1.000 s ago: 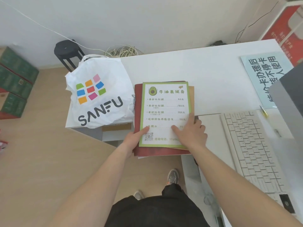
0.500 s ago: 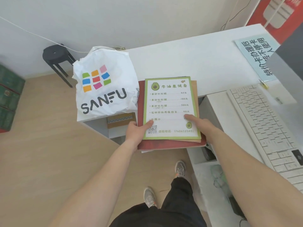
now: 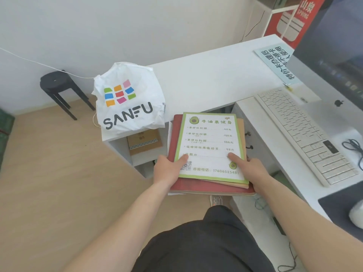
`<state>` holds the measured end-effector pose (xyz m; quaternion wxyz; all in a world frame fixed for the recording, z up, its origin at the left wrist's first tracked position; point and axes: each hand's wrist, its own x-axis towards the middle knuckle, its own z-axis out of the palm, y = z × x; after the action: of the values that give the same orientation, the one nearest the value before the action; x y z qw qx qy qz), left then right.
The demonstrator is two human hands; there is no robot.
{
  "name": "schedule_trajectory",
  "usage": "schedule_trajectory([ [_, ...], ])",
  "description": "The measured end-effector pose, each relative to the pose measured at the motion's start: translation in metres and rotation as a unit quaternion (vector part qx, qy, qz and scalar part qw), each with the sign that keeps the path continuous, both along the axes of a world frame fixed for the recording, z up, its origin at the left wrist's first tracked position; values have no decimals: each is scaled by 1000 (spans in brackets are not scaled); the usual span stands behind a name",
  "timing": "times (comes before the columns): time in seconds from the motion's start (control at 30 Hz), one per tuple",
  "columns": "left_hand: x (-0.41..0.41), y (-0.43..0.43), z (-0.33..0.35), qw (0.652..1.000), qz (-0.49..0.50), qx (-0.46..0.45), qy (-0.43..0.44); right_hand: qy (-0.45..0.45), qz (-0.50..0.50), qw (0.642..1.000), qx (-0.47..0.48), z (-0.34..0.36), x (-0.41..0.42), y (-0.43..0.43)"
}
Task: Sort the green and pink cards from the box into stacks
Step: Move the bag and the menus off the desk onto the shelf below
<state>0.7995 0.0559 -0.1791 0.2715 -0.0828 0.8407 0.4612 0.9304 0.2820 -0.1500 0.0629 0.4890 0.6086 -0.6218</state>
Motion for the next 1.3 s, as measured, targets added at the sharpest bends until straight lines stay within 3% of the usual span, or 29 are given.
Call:
schedule_trajectory([
  [0.33, 30, -17, -26, 999, -10, 10, -38, -34, 0, 999, 9, -28, 26, -18],
  [0.53, -5, -3, -76, 998, 37, 6, -42, -46, 20, 999, 12, -88, -30, 2],
  [0.8, -67, 28, -230, 996, 73, -25, -39, -42, 57, 996, 47, -242, -113, 39],
  [0.93, -101, 51, -290, 996, 85, -29, 11, -9, 63, 996, 64, -308, -150, 61],
  [1.3, -213, 111, -363, 985, 151, -10, 89, 64, 121, 984, 118, -374, -290, 120],
])
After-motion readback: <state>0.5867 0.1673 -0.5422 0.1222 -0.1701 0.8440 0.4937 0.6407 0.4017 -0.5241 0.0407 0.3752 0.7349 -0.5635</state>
